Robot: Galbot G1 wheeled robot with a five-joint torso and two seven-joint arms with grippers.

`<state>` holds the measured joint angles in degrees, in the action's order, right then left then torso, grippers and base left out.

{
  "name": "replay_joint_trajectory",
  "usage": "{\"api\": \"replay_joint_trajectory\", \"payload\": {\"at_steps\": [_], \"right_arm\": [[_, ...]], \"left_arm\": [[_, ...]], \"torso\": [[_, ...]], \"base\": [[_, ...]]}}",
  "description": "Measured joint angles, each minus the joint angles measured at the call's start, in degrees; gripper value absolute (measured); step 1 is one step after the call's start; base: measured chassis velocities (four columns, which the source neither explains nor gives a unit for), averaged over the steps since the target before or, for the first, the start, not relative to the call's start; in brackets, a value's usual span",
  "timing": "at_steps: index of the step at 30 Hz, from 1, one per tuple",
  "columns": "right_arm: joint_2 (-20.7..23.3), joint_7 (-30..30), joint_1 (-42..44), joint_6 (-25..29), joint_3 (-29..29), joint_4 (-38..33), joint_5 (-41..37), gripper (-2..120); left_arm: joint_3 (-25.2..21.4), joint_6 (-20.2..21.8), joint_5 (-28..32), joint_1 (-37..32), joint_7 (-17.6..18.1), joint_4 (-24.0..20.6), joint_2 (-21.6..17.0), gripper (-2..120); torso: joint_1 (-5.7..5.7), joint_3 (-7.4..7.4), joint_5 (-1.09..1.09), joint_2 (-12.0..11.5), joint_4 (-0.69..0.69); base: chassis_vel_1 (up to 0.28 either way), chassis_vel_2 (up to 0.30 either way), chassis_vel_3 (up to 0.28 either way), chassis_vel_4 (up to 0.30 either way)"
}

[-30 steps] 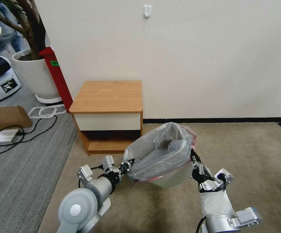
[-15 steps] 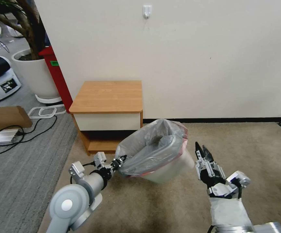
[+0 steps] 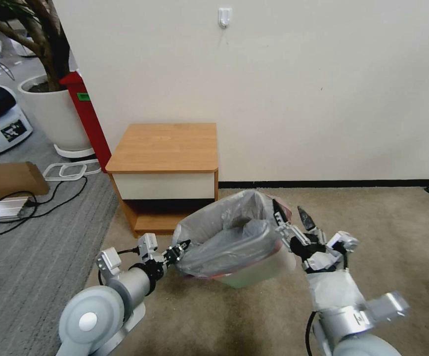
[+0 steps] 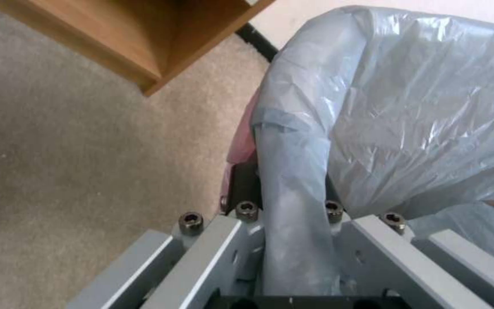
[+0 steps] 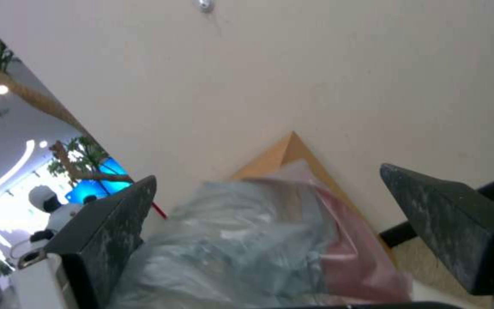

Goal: Pick up the garbage bag from the table and place it over the trash can.

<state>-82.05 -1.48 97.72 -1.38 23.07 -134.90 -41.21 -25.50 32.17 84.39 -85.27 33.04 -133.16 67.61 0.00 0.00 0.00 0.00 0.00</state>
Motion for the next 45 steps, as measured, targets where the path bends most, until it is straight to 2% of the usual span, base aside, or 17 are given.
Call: {"api": "replay_joint_trajectory", "payload": {"at_steps": [6,8,9,22,27,28,30,32,34,45], "right_arm": [[-0.9,0.2,0.2,-0.6,-0.7,0.1,-2.0,100],[-1.1,0.7,0.4,-1.4,-0.8,-0.5,-4.5,91],[-1.1,0.7,0.4,-1.4,-0.8,-0.5,-4.5,91],[0.1,1.3,-0.1,-2.4,0.4,-2.2,-11.0,43],[0.6,1.2,0.1,-2.5,0.5,-2.7,-11.3,25],[0.6,1.2,0.1,-2.5,0.5,-2.7,-11.3,25],[0.9,1.2,0.0,-2.5,0.5,-2.7,-11.9,13],[0.9,1.3,-0.1,-2.5,0.6,-2.7,-12.4,10],[1.2,1.6,-0.3,-2.5,1.0,-2.6,-13.3,0],[1.6,2.2,-0.9,-2.2,1.9,-1.0,-13.4,0]], "left_arm": [[0.1,0.1,-0.2,0.0,0.0,-0.5,0.3,3],[0.3,0.1,-0.2,0.2,0.0,-0.5,0.7,3],[0.3,0.1,-0.2,0.2,0.0,-0.5,0.7,3],[1.5,0.1,-1.8,-0.2,-0.5,-0.6,2.4,3],[1.6,0.1,-1.9,-0.1,-0.5,-0.6,2.6,3],[1.6,0.1,-1.9,-0.1,-0.5,-0.6,2.6,3],[1.9,0.0,-2.3,0.0,-0.5,-0.6,2.8,3],[2.0,0.0,-2.4,0.0,-0.5,-0.6,2.9,3],[2.1,0.0,-2.7,-0.3,-0.5,-0.8,3.2,3],[2.0,0.1,-2.7,-1.2,-0.8,-2.0,3.7,3]], "torso": [[0.0,0.0,0.0,0.0,0.0],[0.0,0.0,0.0,0.0,-0.01],[0.0,0.0,0.0,0.0,-0.01],[0.0,0.0,0.0,0.0,-0.01],[0.0,0.0,0.0,0.0,-0.01],[0.0,0.0,0.0,0.0,-0.01],[0.0,0.0,0.01,0.0,-0.01],[0.0,0.0,0.0,0.0,-0.01],[0.0,0.0,0.0,0.0,-0.01],[0.0,0.0,0.01,0.0,-0.01]], "base": [[0.0,0.0,0.0,0.0],[0.0,0.0,0.0,0.0],[0.0,0.0,0.0,0.0],[0.0,0.0,0.0,0.0],[0.0,0.0,0.0,0.0],[0.0,0.0,0.0,0.0],[0.0,0.0,0.0,0.0],[0.0,0.0,0.0,0.0],[0.0,0.0,0.0,0.0],[0.0,0.0,0.0,0.0]]}}
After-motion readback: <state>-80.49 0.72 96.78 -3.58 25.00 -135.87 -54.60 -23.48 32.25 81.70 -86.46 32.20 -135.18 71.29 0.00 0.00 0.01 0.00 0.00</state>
